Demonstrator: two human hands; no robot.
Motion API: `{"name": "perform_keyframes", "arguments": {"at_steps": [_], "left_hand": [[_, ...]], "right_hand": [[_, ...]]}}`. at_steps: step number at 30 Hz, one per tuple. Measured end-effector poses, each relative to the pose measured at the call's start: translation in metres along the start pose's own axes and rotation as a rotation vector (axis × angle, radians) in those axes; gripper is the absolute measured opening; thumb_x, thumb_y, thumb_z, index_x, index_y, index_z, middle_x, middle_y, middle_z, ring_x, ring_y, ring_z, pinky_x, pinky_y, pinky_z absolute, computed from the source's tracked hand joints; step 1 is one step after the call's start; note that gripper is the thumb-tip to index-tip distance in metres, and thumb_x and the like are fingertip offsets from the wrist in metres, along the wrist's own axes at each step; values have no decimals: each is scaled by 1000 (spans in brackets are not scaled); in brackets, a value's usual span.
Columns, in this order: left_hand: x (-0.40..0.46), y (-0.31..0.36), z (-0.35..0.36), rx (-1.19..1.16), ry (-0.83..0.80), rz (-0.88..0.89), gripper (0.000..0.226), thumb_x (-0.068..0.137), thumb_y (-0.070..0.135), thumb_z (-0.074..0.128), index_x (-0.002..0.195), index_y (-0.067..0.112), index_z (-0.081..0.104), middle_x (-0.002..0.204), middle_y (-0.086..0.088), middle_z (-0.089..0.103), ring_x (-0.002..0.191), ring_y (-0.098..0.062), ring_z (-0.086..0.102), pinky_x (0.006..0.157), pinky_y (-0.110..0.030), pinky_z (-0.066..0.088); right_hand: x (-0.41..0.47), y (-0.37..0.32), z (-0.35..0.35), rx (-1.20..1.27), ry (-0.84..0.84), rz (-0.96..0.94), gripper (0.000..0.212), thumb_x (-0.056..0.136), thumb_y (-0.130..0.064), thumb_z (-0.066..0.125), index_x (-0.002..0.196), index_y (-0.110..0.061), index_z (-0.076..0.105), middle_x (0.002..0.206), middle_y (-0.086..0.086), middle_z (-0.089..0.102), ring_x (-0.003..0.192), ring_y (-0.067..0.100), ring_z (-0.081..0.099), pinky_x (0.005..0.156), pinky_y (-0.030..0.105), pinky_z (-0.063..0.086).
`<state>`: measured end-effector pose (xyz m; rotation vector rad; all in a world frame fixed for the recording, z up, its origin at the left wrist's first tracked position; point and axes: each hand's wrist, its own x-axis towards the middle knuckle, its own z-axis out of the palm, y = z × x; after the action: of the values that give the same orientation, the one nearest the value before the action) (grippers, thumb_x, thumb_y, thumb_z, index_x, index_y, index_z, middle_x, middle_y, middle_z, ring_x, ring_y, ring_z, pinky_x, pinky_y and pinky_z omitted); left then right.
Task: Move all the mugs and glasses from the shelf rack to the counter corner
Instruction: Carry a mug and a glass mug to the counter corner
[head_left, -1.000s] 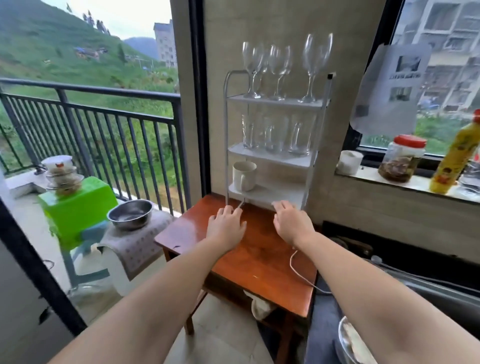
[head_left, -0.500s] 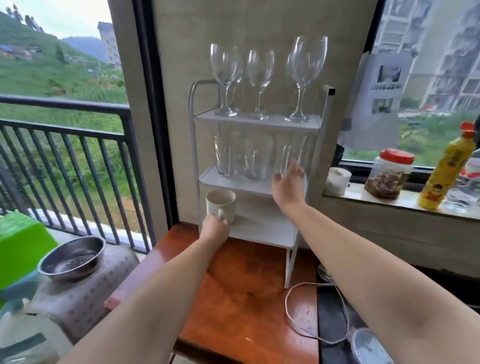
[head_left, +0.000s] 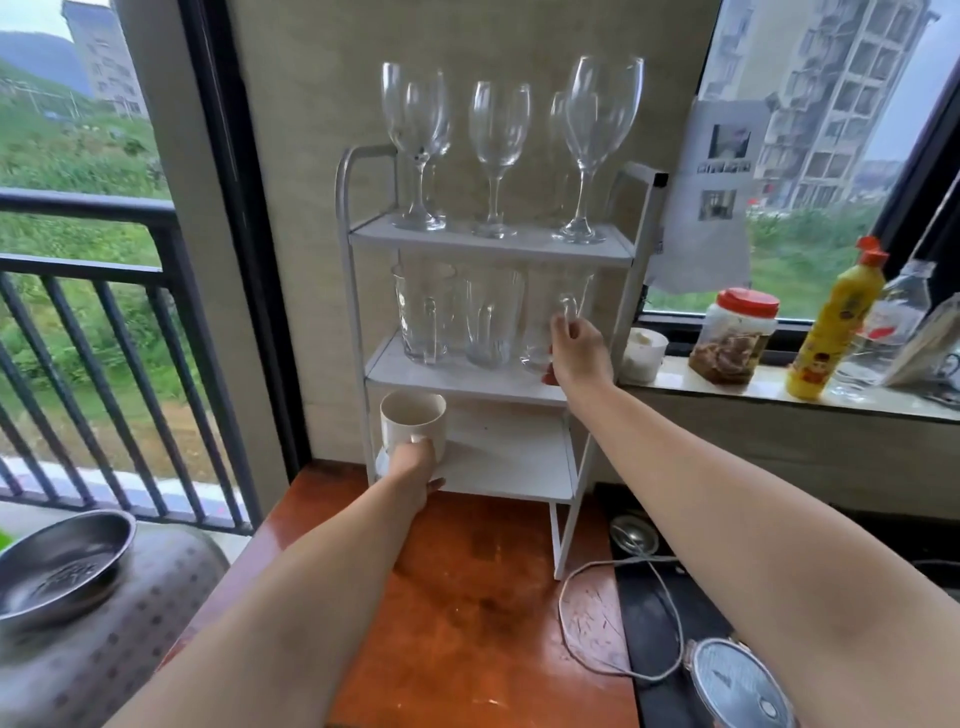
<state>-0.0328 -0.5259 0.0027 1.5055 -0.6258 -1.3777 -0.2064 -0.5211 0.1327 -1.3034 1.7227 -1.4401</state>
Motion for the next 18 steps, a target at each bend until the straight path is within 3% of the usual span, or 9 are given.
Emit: {"name": "perform_keyframes", "arguments": {"at_steps": [3,7,9,11,12,15,18], "left_hand": [[-9,-4,-1,-5,3,48,44,100,25,37,141,9,38,143,-16,41,107,-27,49,70,-33,52],[-24,-7,-5,-36,-27,59,45,102,30,32,140,6,38,144,-19,41,126,-34,47,78,-34,50],[-34,-11,-7,-56,-54,75,44,102,30,31,137,4,40,135,-21,49,109,-30,57,74,-33,50],[-47,-16,-9,-74,-73,111,37,102,29,30,126,5,46,94,-13,58,68,-20,51,63,-31,50],[-53,-18,-11,-77,-75,124,31,102,28,30,118,8,48,79,-7,50,57,-16,41,59,-29,49],[-66,-24,-15,-84,-93,140,20,102,27,30,102,11,42,70,-3,36,53,-14,29,58,-29,48],[-85,-28,-23,-76,-115,146,18,102,26,31,101,11,43,69,-3,35,52,-14,28,63,-30,50]], "right_hand": [[-10,0,-3,-35,7,-16,35,99,-42,36,87,-14,53,66,-1,53,45,12,58,75,46,60],[-31,-2,-9,-124,-1,-68,36,100,-44,34,79,-18,48,68,-2,55,49,16,66,79,45,58],[-43,-2,-13,-117,-25,-83,35,99,-45,34,84,-17,50,71,-1,55,50,16,66,80,44,58],[-56,-2,-17,-86,-43,-97,36,99,-44,36,94,-13,53,73,-2,54,49,13,63,80,44,58],[-64,-1,-20,-77,-48,-107,37,99,-44,37,96,-11,54,73,-2,54,48,12,62,80,44,59],[-85,0,-26,-79,-66,-143,39,99,-45,36,96,-10,54,70,-2,55,48,11,64,79,46,58],[-111,0,-32,-35,-67,-158,37,100,-42,38,95,-9,54,70,-1,54,47,10,60,77,51,58]]}}
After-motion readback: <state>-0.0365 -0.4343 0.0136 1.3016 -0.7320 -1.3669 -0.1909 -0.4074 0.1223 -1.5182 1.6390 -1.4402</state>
